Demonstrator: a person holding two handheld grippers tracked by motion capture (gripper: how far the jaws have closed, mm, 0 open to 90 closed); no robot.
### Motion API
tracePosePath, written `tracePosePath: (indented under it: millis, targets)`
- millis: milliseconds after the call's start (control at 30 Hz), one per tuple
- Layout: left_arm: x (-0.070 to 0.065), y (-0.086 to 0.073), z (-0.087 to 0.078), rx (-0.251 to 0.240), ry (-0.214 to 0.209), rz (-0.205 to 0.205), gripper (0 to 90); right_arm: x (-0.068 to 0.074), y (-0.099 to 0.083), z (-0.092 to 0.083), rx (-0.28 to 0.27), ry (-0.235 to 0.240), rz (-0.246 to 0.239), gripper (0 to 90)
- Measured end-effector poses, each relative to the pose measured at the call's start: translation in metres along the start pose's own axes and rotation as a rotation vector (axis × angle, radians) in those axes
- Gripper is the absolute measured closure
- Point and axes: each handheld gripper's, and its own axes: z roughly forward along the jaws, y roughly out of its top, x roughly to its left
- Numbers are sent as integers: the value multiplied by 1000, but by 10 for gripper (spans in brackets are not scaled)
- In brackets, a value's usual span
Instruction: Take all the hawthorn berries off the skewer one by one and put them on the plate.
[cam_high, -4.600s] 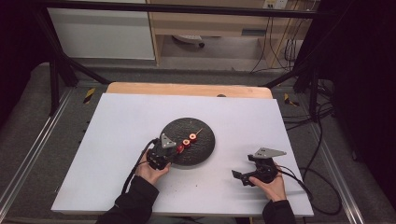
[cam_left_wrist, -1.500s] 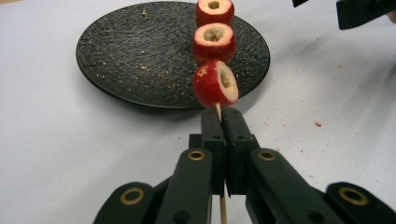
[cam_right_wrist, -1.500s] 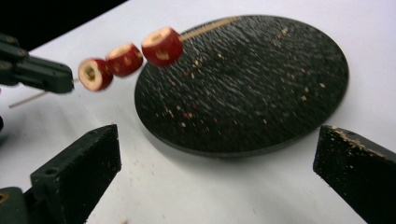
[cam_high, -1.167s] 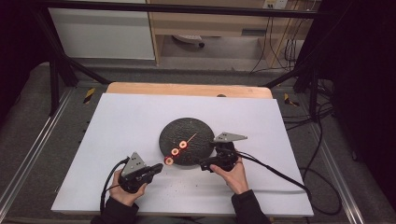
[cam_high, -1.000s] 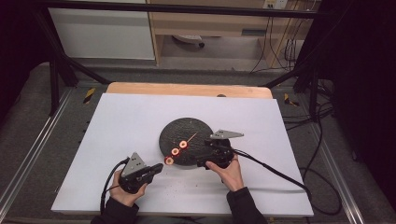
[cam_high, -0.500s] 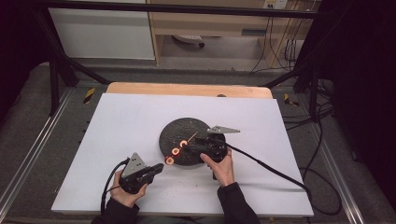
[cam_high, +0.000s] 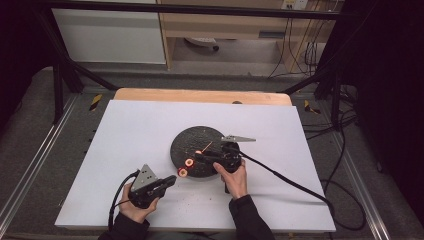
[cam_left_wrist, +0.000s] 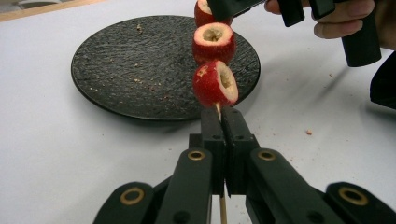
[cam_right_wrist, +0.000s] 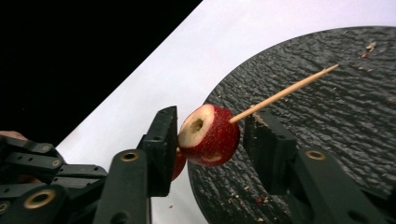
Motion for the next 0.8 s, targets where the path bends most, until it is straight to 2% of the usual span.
tracePosePath:
  millis: [133,267,533,800]
  targets:
    - [0,0,0,-6,-3,1,884,0,1,-1,8,12,13,598]
    - [-1,1,-1,-17,-2,5,885,1,4,-4,-7,14,18,603]
    - [0,2,-5,-33,1,2,885,0,13,-11,-59,-32,17,606]
    - [1,2,-7,-40,3,-2,885,-8,28,-17,-91,-80,18,607]
